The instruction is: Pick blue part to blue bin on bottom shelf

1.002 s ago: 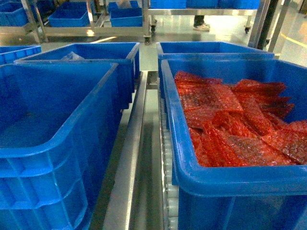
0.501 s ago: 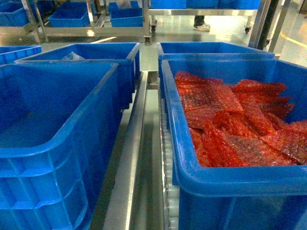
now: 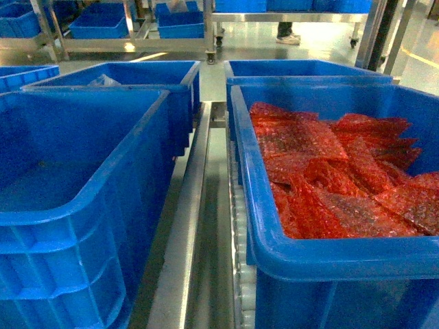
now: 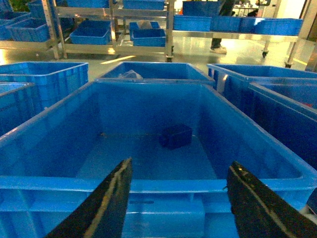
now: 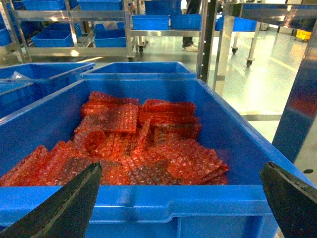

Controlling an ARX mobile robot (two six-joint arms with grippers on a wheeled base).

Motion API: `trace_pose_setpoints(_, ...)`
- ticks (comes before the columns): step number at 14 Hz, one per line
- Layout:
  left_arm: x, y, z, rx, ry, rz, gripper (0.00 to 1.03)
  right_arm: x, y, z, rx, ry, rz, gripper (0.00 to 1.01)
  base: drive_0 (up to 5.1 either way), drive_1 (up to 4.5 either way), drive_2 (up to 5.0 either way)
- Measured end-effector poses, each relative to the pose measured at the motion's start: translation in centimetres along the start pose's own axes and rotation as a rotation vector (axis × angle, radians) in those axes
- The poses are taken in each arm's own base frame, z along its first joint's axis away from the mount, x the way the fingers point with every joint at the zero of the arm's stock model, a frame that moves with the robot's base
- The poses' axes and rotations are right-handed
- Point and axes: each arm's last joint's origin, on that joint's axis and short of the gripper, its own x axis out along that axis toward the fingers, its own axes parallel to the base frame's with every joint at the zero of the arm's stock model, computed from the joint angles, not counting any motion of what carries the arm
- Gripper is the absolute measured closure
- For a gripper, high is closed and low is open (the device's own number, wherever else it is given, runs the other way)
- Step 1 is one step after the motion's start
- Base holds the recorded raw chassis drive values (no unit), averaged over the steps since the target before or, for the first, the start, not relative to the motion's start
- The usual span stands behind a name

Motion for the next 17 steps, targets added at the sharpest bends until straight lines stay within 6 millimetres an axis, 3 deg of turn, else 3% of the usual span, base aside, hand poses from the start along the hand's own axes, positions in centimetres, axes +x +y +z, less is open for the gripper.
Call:
trace_pose_setpoints(1,0.0,0.0,0.0,0.0,0.0,0.0,0.39,0.0,0.0,0.0,0.0,0.0,0.0,0.03,0.0,0.0,0.0)
trace_pose_setpoints(2,0.0,0.0,0.0,0.0,0.0,0.0,0.14,0.0,0.0,0.0,0.0,0.0,0.0,0.03,0.0,0.0,0.0)
trace_pose_setpoints(3,0.0,0.0,0.0,0.002,0.0,0.0,0.05,0.0,0.0,0.0,0.0,0.0,0.0,0.03,0.0,0.0,0.0)
trace_pose_setpoints(17,0.0,0.0,0.0,0.002,0.0,0.0,0.05,0.0,0.0,0.0,0.0,0.0,0.0,0.03,0.0,0.0,0.0)
